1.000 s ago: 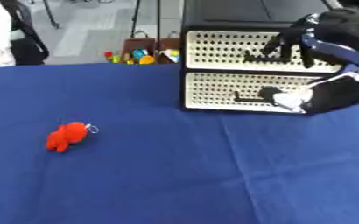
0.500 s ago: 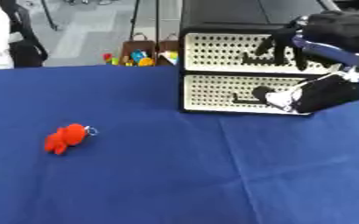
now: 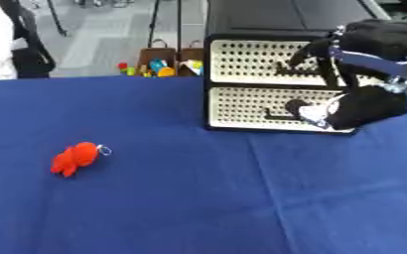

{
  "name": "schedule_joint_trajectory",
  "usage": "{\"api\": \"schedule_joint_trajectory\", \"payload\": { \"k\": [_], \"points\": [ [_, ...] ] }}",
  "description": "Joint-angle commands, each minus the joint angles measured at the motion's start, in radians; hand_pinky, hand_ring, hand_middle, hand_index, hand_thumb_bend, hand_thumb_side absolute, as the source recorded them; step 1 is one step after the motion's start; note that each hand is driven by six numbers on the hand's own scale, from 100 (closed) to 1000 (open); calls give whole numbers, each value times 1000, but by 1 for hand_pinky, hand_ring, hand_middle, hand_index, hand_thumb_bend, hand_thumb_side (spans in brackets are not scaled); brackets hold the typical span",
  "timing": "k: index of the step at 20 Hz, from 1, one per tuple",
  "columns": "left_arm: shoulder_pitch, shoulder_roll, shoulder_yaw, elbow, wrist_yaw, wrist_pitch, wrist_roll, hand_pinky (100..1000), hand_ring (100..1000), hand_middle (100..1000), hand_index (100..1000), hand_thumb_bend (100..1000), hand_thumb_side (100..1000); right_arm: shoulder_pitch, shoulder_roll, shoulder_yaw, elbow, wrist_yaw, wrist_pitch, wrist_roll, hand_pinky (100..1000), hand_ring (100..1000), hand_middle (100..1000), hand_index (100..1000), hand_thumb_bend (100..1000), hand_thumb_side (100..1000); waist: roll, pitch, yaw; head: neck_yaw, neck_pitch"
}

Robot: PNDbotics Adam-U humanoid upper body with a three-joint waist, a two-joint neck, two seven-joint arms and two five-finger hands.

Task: Pick up objects from table and place into drawer.

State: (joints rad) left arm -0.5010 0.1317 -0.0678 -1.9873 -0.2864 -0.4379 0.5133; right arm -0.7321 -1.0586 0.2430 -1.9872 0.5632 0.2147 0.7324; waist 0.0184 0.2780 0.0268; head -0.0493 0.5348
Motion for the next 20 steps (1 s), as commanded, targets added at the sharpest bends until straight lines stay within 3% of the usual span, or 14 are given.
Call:
{"api": "schedule_joint_trajectory", "payload": {
  "k": [1, 20],
  "points": [
    [-6, 5, -3, -13, 3, -1, -3, 523, 703, 694, 874, 561, 815, -22, -11, -8, 13, -4, 8, 2, 114, 346, 364, 896, 318, 682, -3, -14, 1, -2, -12],
    [-9, 3, -5, -13, 7, -3, -8, 523, 702, 682, 853, 561, 815, -69, 33, 11, 169, 33, 1, -15, 104, 330, 344, 890, 310, 672, -2, -11, 16, -13, -31]
  ]
}}
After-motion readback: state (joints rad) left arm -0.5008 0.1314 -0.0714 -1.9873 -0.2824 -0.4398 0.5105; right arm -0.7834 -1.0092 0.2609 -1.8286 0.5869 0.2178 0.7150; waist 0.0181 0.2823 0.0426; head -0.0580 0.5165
